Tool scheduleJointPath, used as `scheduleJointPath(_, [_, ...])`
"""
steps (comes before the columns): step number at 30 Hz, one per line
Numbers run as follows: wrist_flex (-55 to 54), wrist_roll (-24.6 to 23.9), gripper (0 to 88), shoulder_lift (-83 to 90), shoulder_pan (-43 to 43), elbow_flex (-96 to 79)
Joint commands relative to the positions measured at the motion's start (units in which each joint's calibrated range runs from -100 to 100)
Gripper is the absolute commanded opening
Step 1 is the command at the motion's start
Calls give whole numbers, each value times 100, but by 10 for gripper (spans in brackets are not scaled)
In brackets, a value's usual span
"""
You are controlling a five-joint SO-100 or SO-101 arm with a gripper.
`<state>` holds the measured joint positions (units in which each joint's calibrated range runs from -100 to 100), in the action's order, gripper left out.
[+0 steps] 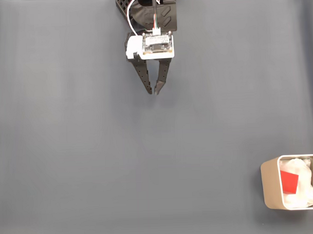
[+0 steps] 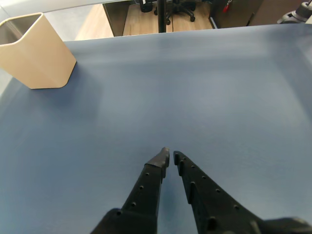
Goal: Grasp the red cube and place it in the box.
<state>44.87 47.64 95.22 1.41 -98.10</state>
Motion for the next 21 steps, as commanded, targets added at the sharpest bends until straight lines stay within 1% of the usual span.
scheduleJointPath(1, [693, 73, 0, 287, -13, -163])
scheduleJointPath(6, [1775, 10, 0, 460, 108, -172])
scheduleJointPath(10, [2341, -68, 0, 469, 108, -172])
scheduleJointPath(16, [2841, -83, 0, 469, 37, -172])
scheduleJointPath(21, [3030, 24, 0, 469, -27, -172])
